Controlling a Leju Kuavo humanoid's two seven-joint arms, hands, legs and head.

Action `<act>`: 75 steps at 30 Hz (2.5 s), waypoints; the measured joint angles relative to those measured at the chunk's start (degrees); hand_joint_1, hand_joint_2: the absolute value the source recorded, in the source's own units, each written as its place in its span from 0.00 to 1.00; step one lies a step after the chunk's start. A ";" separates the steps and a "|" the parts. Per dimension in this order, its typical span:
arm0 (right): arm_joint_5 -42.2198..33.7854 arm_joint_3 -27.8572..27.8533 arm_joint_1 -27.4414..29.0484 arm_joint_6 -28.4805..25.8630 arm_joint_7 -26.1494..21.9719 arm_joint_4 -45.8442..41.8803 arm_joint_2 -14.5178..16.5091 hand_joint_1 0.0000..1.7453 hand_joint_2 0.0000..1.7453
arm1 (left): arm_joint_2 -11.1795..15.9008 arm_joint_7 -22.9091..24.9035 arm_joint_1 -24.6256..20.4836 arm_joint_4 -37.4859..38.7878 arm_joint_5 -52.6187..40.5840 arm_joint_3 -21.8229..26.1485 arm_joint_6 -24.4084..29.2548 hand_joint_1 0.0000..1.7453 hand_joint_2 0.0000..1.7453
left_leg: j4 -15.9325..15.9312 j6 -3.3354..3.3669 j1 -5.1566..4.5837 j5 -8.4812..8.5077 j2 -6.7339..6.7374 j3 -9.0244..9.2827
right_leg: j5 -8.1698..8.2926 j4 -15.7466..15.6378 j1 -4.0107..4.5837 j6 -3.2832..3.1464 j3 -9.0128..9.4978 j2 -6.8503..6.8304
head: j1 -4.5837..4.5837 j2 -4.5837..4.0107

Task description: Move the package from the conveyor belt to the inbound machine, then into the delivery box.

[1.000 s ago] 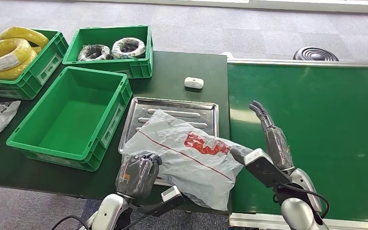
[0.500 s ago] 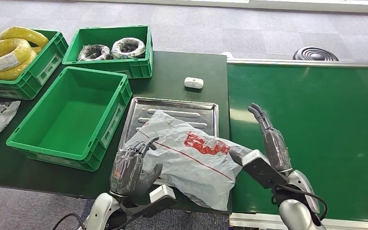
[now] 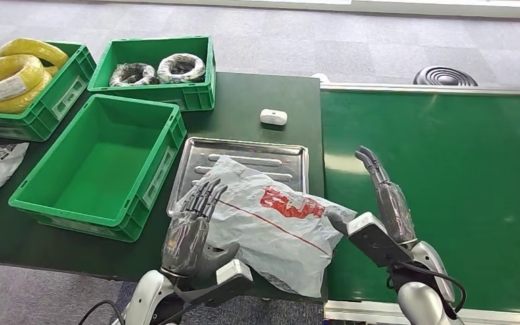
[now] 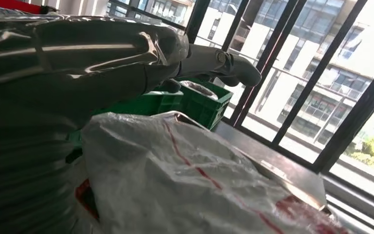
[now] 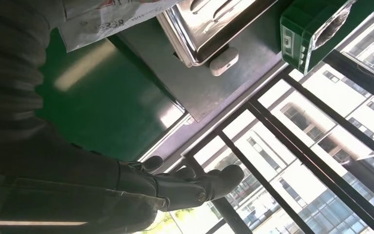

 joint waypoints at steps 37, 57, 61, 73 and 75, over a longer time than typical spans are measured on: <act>-1.31 2.80 -2.73 -0.77 1.17 2.24 -0.80 0.00 1.00 | -3.15 2.25 -3.50 15.49 -5.39 -0.44 9.33 1.00 1.00 | 0.00 0.00 0.00 0.01 -0.01 -0.01 | 0.00 0.01 0.00 0.00 0.00 0.00 | 0.01 0.00; -1.21 2.10 1.53 -3.01 0.76 1.64 -1.37 0.00 1.00 | 1.65 5.36 -6.53 -7.76 -3.19 15.06 4.15 1.00 1.00 | 0.00 -0.01 0.01 0.02 0.00 -0.03 | 0.00 0.01 0.02 0.00 -0.04 0.00 | 0.01 0.00; -1.04 1.97 1.90 -3.01 0.83 1.51 -1.38 0.00 1.00 | 2.15 9.39 -10.64 -6.54 -0.84 20.83 -0.56 1.00 1.00 | 0.01 -0.01 0.02 0.06 0.01 -0.01 | 0.04 0.02 0.02 -0.03 -0.04 0.01 | 0.01 0.00; -0.03 2.35 0.17 -0.57 2.48 1.40 0.10 0.00 1.00 | 2.66 13.98 -24.03 12.45 -3.01 32.39 -1.98 1.00 1.00 | 0.01 -0.02 0.02 0.10 0.02 -0.06 | 0.05 0.08 0.02 -0.03 -0.07 0.02 | 0.01 0.00; -0.04 2.50 -0.25 -0.36 2.66 1.60 0.42 0.00 1.00 | 2.78 14.52 -24.88 15.07 -3.84 33.91 -1.90 1.00 1.00 | 0.01 -0.03 0.02 0.10 0.02 -0.06 | 0.04 0.08 0.02 -0.03 -0.08 0.03 | 0.01 0.00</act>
